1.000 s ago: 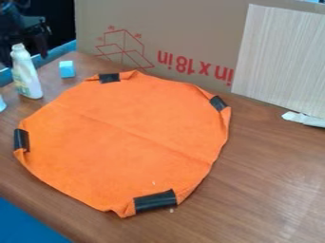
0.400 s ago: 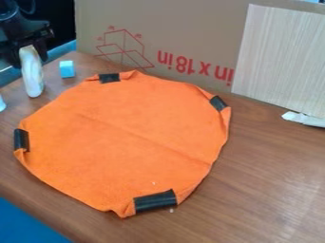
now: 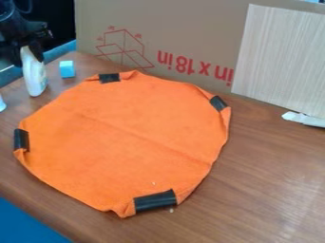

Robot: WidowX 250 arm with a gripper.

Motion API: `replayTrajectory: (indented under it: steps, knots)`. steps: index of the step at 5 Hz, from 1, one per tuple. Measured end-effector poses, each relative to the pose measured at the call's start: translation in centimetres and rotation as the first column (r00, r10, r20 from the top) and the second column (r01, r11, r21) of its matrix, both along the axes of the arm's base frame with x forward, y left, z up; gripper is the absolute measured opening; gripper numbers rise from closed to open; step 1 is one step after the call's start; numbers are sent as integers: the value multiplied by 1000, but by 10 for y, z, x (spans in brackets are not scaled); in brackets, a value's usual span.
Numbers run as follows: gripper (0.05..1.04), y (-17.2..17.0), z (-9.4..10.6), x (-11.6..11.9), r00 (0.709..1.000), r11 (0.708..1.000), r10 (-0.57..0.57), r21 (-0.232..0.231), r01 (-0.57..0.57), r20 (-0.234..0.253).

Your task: Put the white object on the top right corner of the cloth

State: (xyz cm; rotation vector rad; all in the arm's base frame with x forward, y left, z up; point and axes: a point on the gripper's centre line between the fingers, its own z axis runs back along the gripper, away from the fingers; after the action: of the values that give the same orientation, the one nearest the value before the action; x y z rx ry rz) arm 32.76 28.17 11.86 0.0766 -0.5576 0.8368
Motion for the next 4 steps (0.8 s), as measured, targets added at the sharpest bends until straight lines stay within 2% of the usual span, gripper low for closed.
replayTrajectory:
  steps: [1, 2, 3, 4]
  knots:
    - [525, -10, 7, 3, 995, 995, -98, -5, 98, 8]
    - [525, -35, 21, 9, 961, 961, -277, -15, 277, 14]
    - [525, -63, 45, 16, 917, 918, -397, 34, 396, 33]
    - [525, -91, 46, 21, 856, 856, -516, -1, 517, 27]
